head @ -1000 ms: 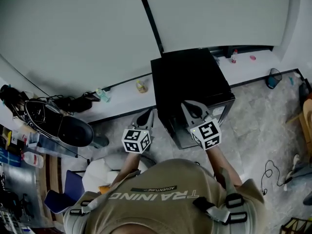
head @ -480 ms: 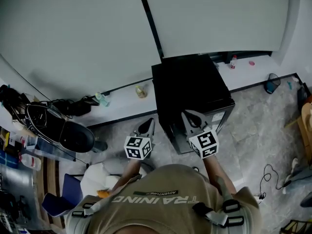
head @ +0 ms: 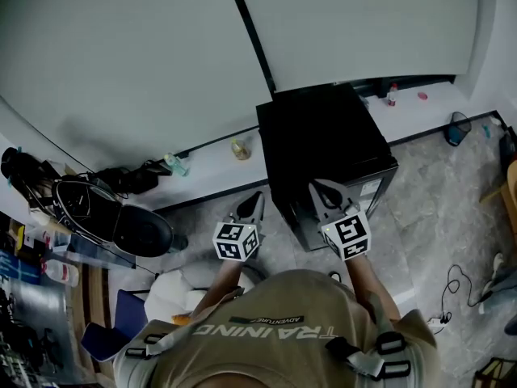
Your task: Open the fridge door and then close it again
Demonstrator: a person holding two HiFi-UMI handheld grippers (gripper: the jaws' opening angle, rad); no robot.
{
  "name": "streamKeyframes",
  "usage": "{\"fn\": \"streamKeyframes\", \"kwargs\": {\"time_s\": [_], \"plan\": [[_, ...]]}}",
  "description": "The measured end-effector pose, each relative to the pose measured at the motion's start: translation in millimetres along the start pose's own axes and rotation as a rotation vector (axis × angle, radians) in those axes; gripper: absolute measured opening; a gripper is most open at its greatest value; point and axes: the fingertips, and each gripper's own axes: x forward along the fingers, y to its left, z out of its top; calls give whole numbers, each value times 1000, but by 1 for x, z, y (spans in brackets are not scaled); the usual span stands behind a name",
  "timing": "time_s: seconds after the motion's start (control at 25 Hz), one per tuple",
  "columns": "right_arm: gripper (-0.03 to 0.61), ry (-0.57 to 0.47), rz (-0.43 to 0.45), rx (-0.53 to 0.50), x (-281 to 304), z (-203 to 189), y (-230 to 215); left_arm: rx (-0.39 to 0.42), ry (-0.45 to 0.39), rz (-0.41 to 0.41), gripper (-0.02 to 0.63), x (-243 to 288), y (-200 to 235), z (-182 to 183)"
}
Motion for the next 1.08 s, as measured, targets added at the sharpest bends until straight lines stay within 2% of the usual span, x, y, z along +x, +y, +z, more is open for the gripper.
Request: {"fn": "streamKeyframes", "kwargs": {"time_s": [0.52,1.08], "plan": [[-5,1,41,-23,1,7,16,-14,-13,6,2,-7,1,8],[-5,-4,58,-21,-6,7,7,-17,-5,38,0,-11,-8,3]]}}
